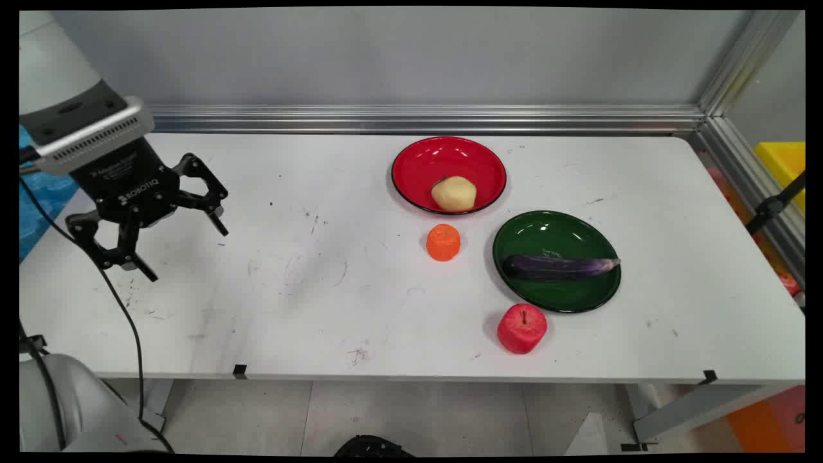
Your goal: Pick up the eggplant from the green plate
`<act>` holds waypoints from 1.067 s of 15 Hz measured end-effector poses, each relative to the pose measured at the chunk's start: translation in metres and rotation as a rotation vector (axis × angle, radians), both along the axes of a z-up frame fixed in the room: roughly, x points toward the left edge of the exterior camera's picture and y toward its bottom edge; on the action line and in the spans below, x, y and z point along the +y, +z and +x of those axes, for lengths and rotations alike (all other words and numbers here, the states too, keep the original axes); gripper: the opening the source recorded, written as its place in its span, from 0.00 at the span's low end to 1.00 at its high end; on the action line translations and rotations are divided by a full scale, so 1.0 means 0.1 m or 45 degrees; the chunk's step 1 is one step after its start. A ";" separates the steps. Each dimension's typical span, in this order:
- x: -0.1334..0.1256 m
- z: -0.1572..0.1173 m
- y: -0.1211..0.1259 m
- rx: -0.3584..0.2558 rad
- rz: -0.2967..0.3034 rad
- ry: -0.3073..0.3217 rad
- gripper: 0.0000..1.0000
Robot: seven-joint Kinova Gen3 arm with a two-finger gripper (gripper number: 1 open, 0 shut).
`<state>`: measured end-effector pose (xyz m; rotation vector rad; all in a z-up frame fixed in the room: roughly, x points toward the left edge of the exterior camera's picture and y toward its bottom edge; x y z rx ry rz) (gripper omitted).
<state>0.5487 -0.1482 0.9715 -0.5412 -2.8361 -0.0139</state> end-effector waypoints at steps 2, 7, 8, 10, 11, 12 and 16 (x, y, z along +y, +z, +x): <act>-0.02 -0.03 0.01 0.008 -0.007 0.037 1.00; -0.20 -0.32 0.02 0.086 -0.008 0.317 1.00; -0.24 -0.40 0.02 0.102 -0.006 0.371 1.00; -0.34 -0.58 0.00 0.141 -0.003 0.486 1.00; -0.42 -0.70 -0.02 0.164 -0.003 0.557 1.00; -0.47 -0.80 -0.03 0.183 -0.005 0.604 1.00; -0.72 -1.27 -0.14 0.264 -0.005 0.793 1.00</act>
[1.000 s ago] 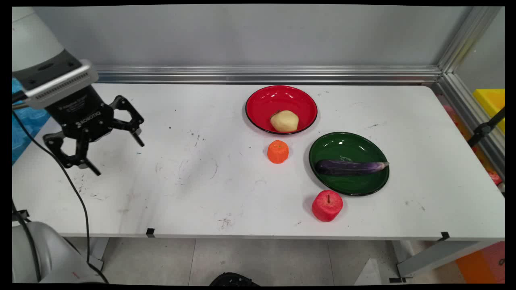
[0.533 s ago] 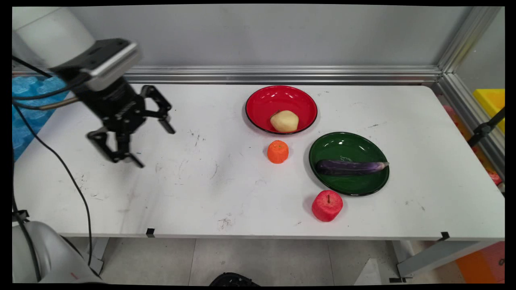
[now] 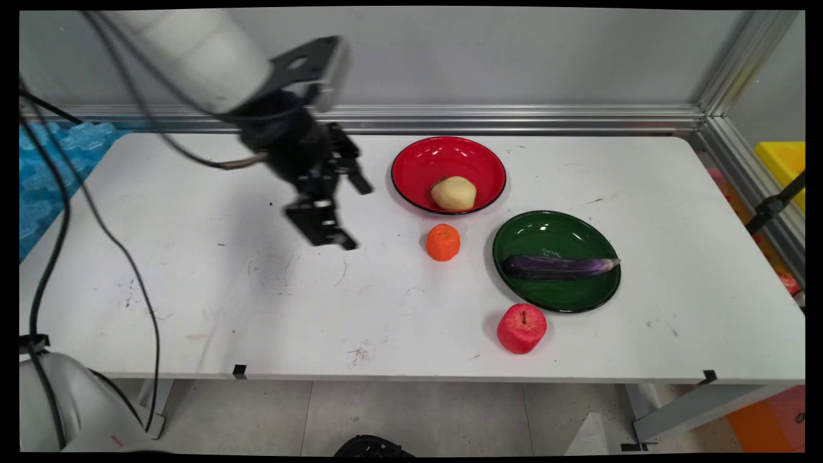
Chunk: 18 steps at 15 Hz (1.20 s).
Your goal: Pick up the eggplant from the green plate
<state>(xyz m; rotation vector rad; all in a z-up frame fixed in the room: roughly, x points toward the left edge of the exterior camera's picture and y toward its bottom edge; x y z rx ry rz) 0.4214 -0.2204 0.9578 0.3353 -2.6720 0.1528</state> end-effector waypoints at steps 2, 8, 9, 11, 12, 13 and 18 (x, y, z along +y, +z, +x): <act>-0.12 -0.20 -0.06 0.028 -0.005 0.059 1.00; -0.63 -0.97 -0.34 0.104 -0.023 0.233 1.00; -0.71 -1.09 -0.40 0.111 -0.022 0.253 1.00; -0.86 -1.33 -0.54 0.119 -0.021 0.286 1.00; -0.91 -1.41 -0.60 0.120 -0.020 0.296 1.00; -0.95 -1.48 -0.64 0.119 -0.018 0.302 1.00; -1.21 -1.95 -1.00 0.095 -0.002 0.344 1.00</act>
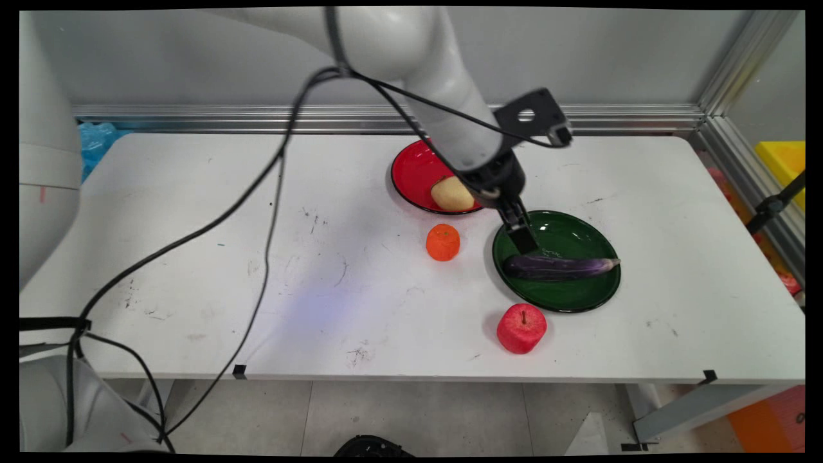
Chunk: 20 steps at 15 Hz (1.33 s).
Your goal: Pick up the eggplant from the green plate
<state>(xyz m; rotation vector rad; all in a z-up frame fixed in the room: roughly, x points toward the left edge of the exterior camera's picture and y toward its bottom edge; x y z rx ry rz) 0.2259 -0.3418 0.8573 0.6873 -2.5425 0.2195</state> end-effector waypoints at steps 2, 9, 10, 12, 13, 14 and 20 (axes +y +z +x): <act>-0.09 -0.18 -0.16 -0.016 0.015 0.009 1.00; -0.34 -0.61 -0.61 -0.087 0.069 0.031 1.00; -0.37 -0.65 -0.65 -0.095 0.076 0.032 1.00; -0.42 -0.74 -0.75 -0.111 0.087 0.030 1.00; -0.44 -0.77 -0.78 -0.117 0.090 0.028 1.00; -0.45 -0.79 -0.80 -0.121 0.092 0.024 1.00; -0.50 -0.90 -0.91 -0.151 0.092 -0.011 0.00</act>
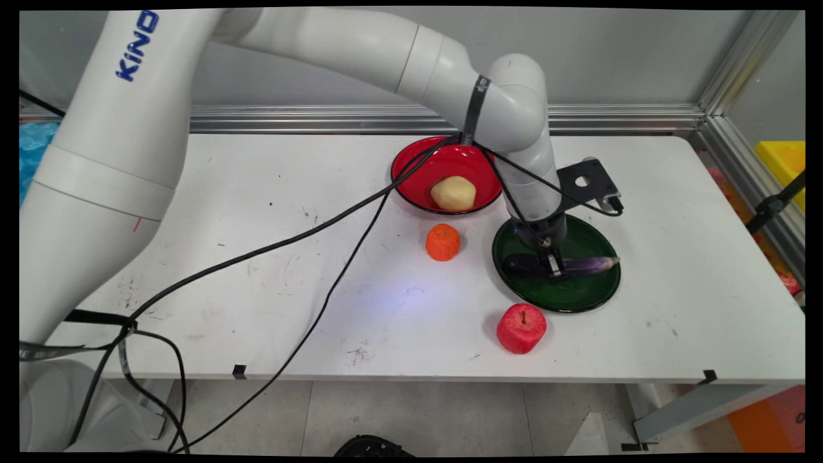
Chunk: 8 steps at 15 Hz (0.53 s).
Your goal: Pick up the eggplant from the green plate, then place the picked object on the table
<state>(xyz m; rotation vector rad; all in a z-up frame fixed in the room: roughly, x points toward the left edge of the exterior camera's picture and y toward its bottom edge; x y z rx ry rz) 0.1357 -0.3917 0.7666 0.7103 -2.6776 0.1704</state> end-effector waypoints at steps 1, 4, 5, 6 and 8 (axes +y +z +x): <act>0.00 -0.01 0.01 -0.002 -0.003 -0.008 0.00; 0.03 0.01 0.06 -0.005 -0.011 -0.025 0.00; 0.06 0.03 0.10 -0.006 -0.011 -0.026 0.00; 0.07 0.05 0.13 -0.006 -0.012 -0.026 0.00; 0.13 0.11 0.25 -0.008 -0.017 -0.026 0.00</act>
